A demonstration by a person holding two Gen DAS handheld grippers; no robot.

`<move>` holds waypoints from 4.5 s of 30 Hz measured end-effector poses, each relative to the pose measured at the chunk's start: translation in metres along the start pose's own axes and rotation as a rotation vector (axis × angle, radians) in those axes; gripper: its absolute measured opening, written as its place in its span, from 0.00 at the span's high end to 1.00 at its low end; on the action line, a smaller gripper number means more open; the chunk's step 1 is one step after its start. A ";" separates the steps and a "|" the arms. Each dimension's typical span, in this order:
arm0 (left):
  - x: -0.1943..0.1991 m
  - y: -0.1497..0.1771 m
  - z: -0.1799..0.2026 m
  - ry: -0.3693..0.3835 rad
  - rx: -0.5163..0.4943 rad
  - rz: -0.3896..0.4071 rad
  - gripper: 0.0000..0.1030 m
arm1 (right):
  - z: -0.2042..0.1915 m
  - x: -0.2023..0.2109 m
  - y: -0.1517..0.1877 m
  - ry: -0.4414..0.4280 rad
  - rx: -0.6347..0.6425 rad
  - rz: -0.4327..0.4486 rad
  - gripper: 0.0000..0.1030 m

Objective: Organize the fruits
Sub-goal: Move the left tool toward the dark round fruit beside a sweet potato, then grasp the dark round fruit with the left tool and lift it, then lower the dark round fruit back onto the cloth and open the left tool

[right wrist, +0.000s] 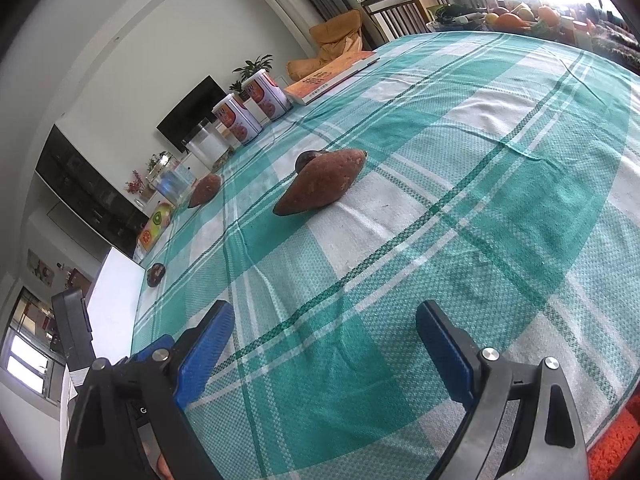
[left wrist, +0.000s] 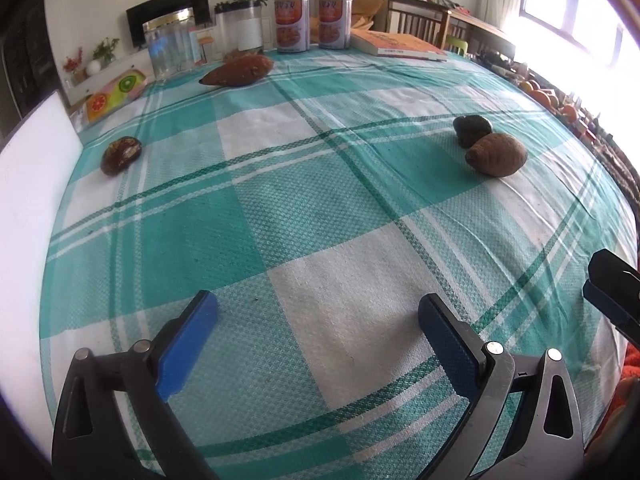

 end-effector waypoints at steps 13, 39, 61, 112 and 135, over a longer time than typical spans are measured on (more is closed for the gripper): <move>-0.002 0.000 0.001 -0.007 -0.005 -0.004 0.02 | -0.001 -0.001 0.001 -0.005 0.001 -0.009 0.11; 0.002 -0.054 0.021 0.281 0.195 -0.032 0.03 | -0.001 -0.002 0.004 -0.010 -0.005 -0.017 0.11; -0.115 -0.134 0.132 0.318 0.090 -0.325 0.42 | -0.001 -0.002 0.003 -0.026 -0.014 -0.021 0.10; 0.047 0.034 -0.063 -0.090 0.223 0.090 0.10 | -0.003 -0.005 0.006 0.018 0.039 -0.023 0.09; 0.038 0.037 -0.060 -0.146 0.171 0.035 0.04 | -0.004 -0.007 0.006 0.020 0.049 -0.024 0.07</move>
Point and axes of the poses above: each gripper's, at about its wrist camera, not at the fingertips, and x roughly against the way its jaws point, z to its right, y to its underside, the point moved 10 cm from there along -x, roughly the way its jaws point, and after that the axes turned 10 degrees about y, right-handed, at the moved point
